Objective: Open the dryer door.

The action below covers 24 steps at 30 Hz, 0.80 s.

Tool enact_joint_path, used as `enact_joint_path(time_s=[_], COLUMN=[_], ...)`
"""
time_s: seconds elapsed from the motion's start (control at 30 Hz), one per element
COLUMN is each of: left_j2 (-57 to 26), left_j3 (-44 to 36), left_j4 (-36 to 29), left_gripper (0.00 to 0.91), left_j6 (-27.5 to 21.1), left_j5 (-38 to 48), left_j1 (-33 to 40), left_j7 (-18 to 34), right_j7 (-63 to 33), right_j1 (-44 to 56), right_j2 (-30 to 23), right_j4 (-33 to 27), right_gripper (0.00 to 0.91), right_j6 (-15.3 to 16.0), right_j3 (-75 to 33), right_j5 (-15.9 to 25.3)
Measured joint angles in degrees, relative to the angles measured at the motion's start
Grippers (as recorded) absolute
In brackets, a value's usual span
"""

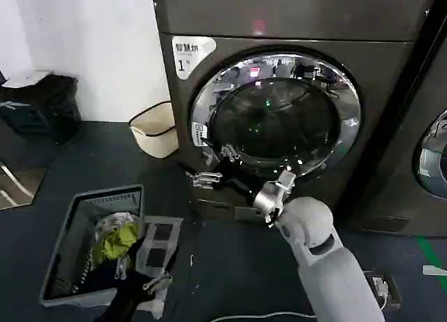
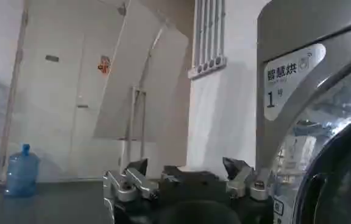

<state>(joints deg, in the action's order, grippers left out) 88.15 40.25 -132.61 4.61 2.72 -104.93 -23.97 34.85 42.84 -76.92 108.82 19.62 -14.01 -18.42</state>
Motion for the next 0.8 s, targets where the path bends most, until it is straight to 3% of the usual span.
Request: enact_joint_path(time_s=[0.23, 0.57, 0.8], left_j2=[-0.41, -1.09, -1.17], left_j3=[0.34, 0.65, 1.09], left_j4=[0.76, 2.04, 2.28], left_gripper=[0.907, 0.907, 0.907], left_j6=[-0.03, -0.04, -0.16], left_j5=[0.80, 1.94, 1.65], left_j1=[1.08, 1.72, 1.77], left_j7=[-0.93, -1.02, -0.95], right_j7=[5.48, 7.73, 9.06], right_j1=[-1.41, -7.77, -11.91], right_j2=[2.40, 1.65, -0.43], right_j4=[-6.36, -17.70, -24.60], right_gripper=[0.907, 0.907, 0.907], right_j6=[0.12, -8.92, -9.26], right_j3=[-6.89, -5.65, -1.28], right_j5=[0.26, 4.67, 6.48])
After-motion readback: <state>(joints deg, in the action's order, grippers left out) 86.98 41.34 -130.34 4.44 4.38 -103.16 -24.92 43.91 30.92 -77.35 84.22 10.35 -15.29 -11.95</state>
